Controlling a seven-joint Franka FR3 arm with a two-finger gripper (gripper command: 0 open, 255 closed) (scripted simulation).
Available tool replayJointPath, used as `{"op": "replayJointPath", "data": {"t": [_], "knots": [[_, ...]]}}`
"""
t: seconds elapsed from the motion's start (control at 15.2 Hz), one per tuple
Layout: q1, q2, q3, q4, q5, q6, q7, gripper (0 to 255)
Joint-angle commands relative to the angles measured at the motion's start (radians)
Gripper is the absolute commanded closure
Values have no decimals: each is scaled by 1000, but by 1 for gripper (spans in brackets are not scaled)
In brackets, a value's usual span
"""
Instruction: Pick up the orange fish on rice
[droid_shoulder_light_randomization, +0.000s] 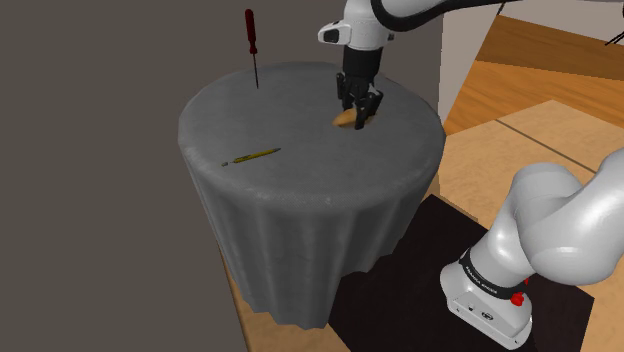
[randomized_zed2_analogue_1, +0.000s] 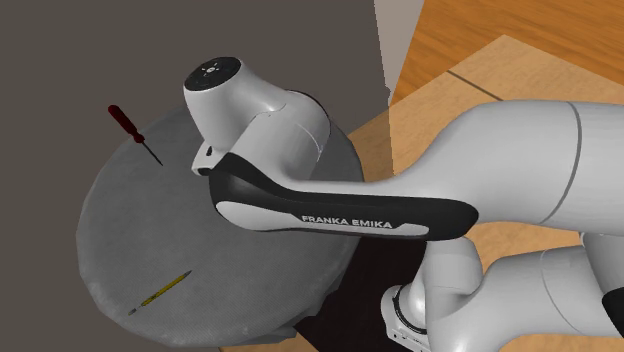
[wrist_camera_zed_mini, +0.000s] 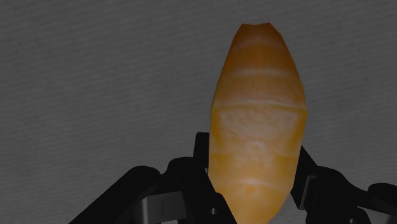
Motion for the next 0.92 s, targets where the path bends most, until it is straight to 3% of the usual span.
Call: {"op": "replayJointPath", "data": {"t": [0.0, 0.86], "knots": [[0, -4, 1, 24, 0, -28, 0, 255], [3, 9, 6, 186, 5, -177, -1, 255]]}}
